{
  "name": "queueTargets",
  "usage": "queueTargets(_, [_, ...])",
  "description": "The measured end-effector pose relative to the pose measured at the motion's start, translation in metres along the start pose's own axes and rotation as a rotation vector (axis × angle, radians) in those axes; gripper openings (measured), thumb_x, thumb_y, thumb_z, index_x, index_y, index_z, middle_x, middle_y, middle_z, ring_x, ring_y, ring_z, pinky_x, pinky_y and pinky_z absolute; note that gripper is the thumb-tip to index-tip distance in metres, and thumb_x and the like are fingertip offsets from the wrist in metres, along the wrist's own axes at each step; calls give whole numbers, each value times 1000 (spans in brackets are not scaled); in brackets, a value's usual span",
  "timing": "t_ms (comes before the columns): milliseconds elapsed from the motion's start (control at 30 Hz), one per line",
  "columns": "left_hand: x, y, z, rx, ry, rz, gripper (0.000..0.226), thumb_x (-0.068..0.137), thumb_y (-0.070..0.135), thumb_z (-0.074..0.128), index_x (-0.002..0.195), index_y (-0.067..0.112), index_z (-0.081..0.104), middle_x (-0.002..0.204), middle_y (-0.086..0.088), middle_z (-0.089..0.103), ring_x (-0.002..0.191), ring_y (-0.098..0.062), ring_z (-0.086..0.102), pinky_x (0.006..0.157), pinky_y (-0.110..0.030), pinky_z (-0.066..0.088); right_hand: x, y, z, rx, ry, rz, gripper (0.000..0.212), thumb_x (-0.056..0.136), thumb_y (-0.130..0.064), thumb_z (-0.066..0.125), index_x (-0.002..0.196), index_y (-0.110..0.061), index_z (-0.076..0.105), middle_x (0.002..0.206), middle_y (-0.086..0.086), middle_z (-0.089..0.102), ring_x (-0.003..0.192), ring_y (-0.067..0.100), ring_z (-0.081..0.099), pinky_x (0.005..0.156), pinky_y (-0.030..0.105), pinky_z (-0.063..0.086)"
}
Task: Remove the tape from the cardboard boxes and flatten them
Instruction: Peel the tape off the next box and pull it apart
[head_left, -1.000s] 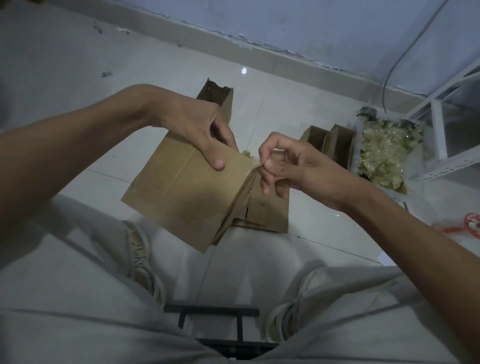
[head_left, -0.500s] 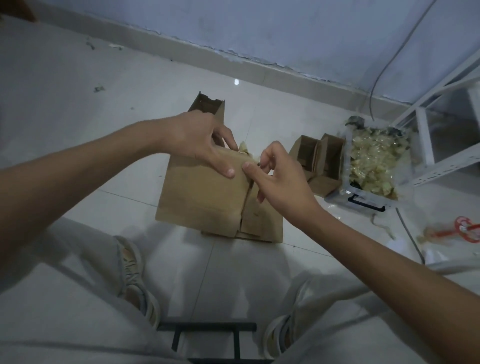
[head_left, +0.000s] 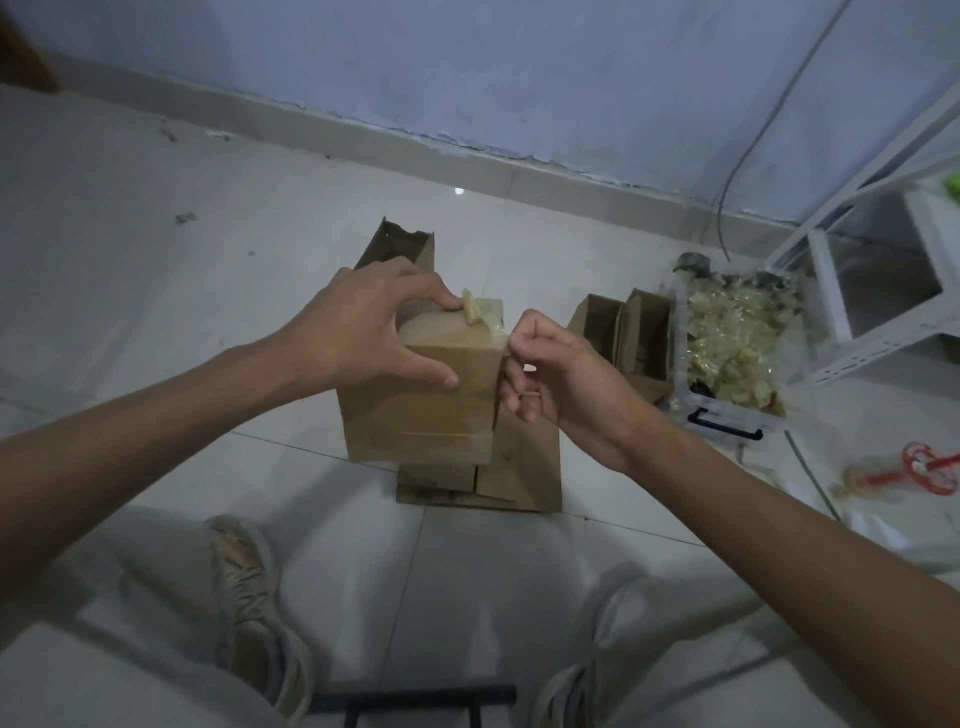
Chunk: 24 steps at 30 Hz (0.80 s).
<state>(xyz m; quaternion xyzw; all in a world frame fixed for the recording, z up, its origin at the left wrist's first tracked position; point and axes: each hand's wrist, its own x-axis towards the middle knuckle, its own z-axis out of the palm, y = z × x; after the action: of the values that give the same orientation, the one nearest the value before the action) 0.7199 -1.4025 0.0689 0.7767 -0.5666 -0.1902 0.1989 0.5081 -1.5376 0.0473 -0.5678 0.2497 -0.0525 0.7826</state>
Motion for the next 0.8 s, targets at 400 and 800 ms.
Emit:
queueTargets(400, [-7, -2, 8, 257, 163, 152, 86, 63, 84, 66, 135, 36, 62, 134, 2, 55, 122, -22, 49, 103, -42, 32, 1, -6, -8, 8, -19, 22, 22, 95, -35, 50, 97, -13, 48, 78, 8, 51, 68, 22, 59, 56, 31, 40])
queueTargets(800, [-8, 9, 21, 532, 221, 299, 75, 66, 70, 81, 125, 27, 62, 133, -8, 56, 117, -32, 53, 97, -49, 37, 8, 0, 2, -1222, 302, -269, 26, 100, -46, 60, 87, -25, 54, 72, -9, 62, 66, 9, 58, 61, 39, 52])
